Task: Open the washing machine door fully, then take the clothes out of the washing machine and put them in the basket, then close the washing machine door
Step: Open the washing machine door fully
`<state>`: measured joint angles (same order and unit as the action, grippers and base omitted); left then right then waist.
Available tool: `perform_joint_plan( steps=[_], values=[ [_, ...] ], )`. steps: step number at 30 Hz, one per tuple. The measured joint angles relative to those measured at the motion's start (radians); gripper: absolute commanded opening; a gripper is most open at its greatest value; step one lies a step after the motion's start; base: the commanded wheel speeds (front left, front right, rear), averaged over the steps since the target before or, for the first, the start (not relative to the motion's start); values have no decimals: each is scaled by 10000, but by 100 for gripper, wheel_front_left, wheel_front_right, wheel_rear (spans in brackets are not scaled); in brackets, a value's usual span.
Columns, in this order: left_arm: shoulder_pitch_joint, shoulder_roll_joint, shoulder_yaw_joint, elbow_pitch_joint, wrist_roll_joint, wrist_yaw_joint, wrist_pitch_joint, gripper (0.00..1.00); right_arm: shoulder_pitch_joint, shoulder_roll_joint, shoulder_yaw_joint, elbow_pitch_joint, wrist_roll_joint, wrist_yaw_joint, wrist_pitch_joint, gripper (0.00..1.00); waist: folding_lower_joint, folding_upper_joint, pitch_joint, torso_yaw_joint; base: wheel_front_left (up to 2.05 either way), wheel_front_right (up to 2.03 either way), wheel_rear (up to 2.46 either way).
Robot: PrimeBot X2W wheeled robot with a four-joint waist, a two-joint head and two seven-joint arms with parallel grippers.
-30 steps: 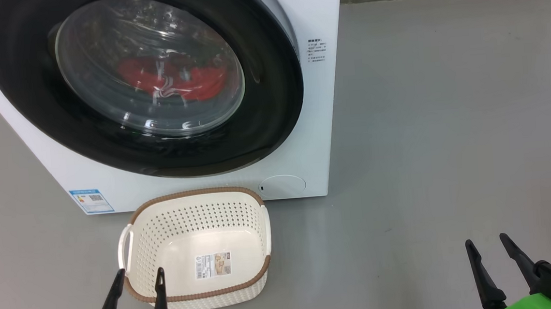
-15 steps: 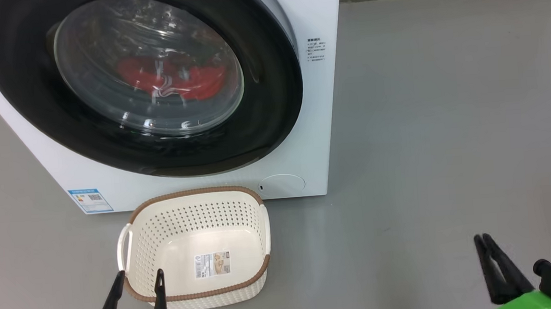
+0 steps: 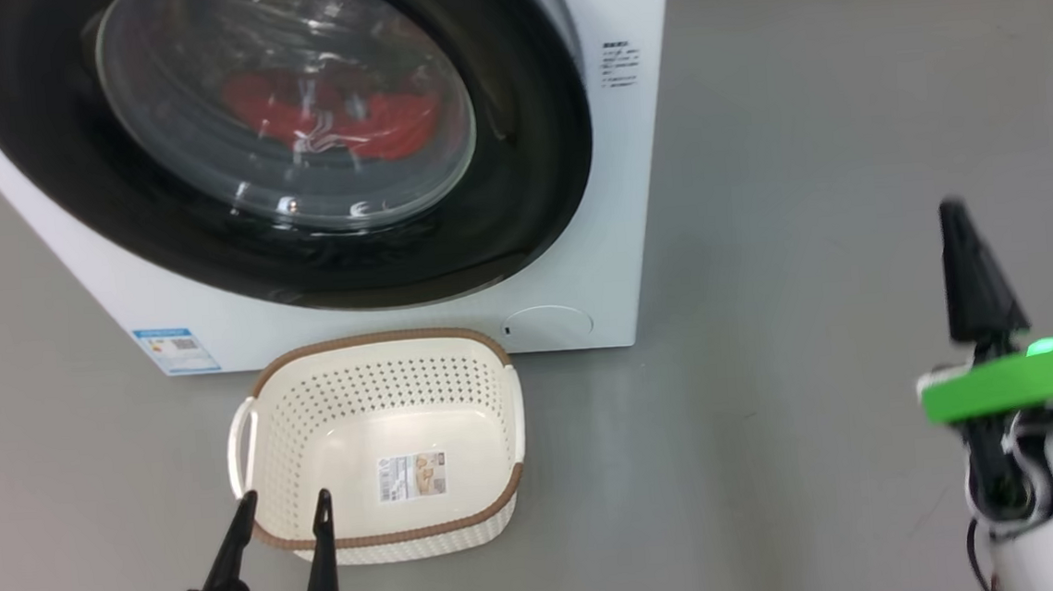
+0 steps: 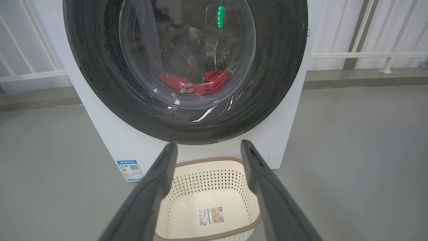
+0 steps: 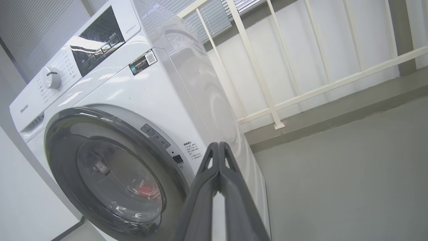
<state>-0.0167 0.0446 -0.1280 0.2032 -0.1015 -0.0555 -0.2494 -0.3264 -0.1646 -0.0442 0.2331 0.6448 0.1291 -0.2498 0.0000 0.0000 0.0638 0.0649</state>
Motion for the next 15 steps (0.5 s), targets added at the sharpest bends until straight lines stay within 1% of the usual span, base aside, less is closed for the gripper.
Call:
perform_joint_plan(
  steps=[5,10,15],
  values=[
    [-140,-17,-320,-69,-119,130,0,100,-1100,-355,88,73,769,2,-2,0,0,0,124,318,0,0,0],
    [-189,-33,-502,-119,-182,219,0,100,-2193,-698,268,366,1912,0,-75,0,0,0,264,667,0,0,0],
    [-422,-40,-706,-184,-253,251,0,100,-3162,-1103,522,880,3973,0,-71,0,0,1,419,1036,0,0,0]
  ],
)
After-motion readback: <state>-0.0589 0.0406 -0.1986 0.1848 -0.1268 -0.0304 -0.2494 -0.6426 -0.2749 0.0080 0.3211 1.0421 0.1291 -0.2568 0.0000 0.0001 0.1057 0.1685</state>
